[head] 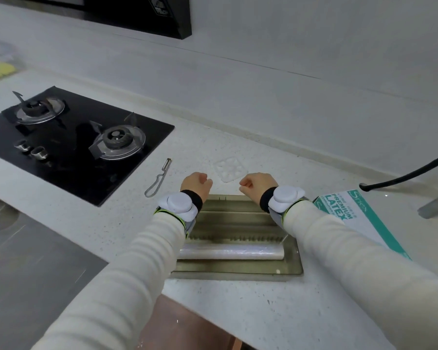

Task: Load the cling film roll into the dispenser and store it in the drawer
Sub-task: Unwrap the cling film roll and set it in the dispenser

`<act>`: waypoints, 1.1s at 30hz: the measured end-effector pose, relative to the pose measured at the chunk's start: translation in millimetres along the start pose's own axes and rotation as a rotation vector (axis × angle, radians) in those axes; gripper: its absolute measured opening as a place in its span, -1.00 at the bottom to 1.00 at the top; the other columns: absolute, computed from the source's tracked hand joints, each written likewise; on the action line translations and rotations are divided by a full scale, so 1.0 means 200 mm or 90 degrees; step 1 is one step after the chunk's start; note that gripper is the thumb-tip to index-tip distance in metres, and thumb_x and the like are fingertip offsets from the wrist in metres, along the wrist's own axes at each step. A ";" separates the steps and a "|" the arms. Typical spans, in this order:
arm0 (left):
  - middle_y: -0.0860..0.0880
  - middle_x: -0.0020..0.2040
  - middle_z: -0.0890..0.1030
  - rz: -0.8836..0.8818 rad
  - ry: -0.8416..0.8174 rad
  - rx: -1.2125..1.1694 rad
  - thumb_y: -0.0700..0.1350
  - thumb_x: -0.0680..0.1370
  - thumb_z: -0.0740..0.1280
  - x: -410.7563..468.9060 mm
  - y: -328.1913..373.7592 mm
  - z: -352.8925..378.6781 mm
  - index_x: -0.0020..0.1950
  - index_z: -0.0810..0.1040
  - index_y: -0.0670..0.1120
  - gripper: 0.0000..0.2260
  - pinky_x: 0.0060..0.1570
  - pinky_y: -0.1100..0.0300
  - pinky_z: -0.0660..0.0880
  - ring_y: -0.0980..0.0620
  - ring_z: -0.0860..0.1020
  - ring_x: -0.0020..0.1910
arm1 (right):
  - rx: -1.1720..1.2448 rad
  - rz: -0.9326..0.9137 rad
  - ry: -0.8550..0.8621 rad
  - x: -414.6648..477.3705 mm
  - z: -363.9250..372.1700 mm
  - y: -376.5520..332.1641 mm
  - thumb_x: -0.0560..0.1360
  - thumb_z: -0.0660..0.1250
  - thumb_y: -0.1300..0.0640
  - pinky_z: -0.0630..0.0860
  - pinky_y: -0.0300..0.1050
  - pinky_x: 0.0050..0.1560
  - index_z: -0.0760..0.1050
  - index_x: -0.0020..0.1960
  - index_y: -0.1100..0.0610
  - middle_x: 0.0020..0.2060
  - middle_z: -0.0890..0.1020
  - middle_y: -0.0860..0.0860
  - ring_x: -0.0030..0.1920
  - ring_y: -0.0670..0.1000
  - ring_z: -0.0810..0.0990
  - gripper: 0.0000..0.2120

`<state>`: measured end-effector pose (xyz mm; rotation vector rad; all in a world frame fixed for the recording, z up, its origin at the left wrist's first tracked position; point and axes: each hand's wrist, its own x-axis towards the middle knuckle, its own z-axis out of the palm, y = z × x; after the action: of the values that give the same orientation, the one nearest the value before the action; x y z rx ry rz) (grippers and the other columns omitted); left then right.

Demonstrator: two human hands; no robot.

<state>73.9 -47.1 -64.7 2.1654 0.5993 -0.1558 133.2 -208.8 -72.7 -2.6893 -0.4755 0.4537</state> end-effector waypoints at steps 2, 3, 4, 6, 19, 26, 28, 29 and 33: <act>-0.10 0.10 0.55 -0.016 -0.010 -0.006 -0.17 0.60 0.17 0.07 0.01 0.04 0.14 0.52 -0.17 -0.80 0.06 0.18 0.41 -0.12 0.46 0.17 | -0.013 0.003 -0.012 0.06 0.00 0.03 0.55 0.21 0.06 0.42 -0.09 0.24 0.51 0.24 0.15 0.22 0.57 0.07 0.22 0.09 0.52 -0.68; -0.11 0.16 0.54 -0.020 -0.012 -0.006 -0.17 0.60 0.17 0.10 0.02 0.06 0.20 0.50 -0.18 -0.77 0.09 0.17 0.41 -0.13 0.46 0.20 | -0.015 0.005 -0.015 0.10 0.00 0.04 0.56 0.20 0.06 0.42 -0.09 0.24 0.50 0.25 0.15 0.22 0.57 0.07 0.22 0.09 0.51 -0.68; -0.14 0.26 0.50 -0.028 -0.014 -0.002 -0.17 0.60 0.17 0.13 0.03 0.07 0.29 0.45 -0.20 -0.71 0.17 0.15 0.38 -0.14 0.44 0.26 | -0.015 0.007 -0.016 0.13 0.01 0.06 0.56 0.20 0.07 0.42 -0.09 0.24 0.50 0.25 0.15 0.22 0.57 0.07 0.22 0.09 0.51 -0.68; -0.15 0.31 0.47 -0.041 -0.021 0.008 -0.16 0.60 0.17 0.18 0.04 0.10 0.34 0.41 -0.21 -0.67 0.21 0.12 0.36 -0.15 0.43 0.29 | -0.018 0.007 -0.018 0.19 0.01 0.08 0.56 0.20 0.06 0.43 -0.09 0.23 0.49 0.25 0.15 0.22 0.57 0.07 0.22 0.09 0.52 -0.68; -0.18 0.34 0.46 -0.132 -0.064 -0.066 -0.11 0.58 0.22 0.49 0.05 0.27 0.42 0.29 -0.20 -0.57 0.31 0.05 0.38 -0.16 0.46 0.28 | -0.047 0.015 -0.048 0.51 0.09 0.19 0.57 0.20 0.04 0.43 -0.02 0.19 0.43 0.27 0.16 0.26 0.45 0.14 0.19 0.16 0.51 -0.67; -0.15 0.03 0.39 -0.158 -0.042 -0.042 -0.11 0.57 0.22 0.64 0.03 0.34 0.18 0.45 -0.23 -0.75 -0.12 0.19 0.32 -0.02 0.39 -0.14 | -0.051 0.048 -0.065 0.68 0.15 0.24 0.56 0.18 -0.03 0.43 0.01 0.13 0.27 0.39 0.19 0.31 0.39 0.18 0.20 0.20 0.49 -0.53; -0.13 0.03 0.36 -0.171 -0.037 -0.051 -0.12 0.57 0.21 0.66 0.03 0.35 0.00 0.46 -0.20 -0.85 -0.10 0.20 0.35 -0.04 0.40 -0.14 | -0.054 0.059 -0.074 0.71 0.17 0.25 0.56 0.18 -0.05 0.45 0.03 0.14 0.29 0.37 0.23 0.27 0.45 0.19 0.19 0.21 0.50 -0.51; -0.16 0.09 0.40 -0.171 -0.044 -0.060 -0.12 0.58 0.20 0.67 0.02 0.36 0.08 0.46 -0.21 -0.82 -0.01 0.17 0.39 -0.07 0.44 -0.06 | -0.056 0.064 -0.082 0.73 0.18 0.25 0.56 0.18 -0.06 0.46 0.04 0.14 0.29 0.36 0.24 0.25 0.48 0.20 0.18 0.22 0.51 -0.50; -0.20 0.42 0.36 -0.141 -0.055 -0.045 -0.15 0.60 0.16 0.69 0.02 0.38 0.46 0.24 -0.23 -0.57 0.29 0.03 0.40 -0.16 0.45 0.27 | -0.053 0.051 -0.107 0.74 0.22 0.27 0.57 0.16 -0.05 0.45 0.07 0.21 0.14 0.48 0.22 0.26 0.50 0.25 0.23 0.24 0.50 -0.41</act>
<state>205.4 -58.7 -153.0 2.0097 0.7823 -0.3407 262.3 -186.6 -168.5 -2.7711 -0.4429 0.7010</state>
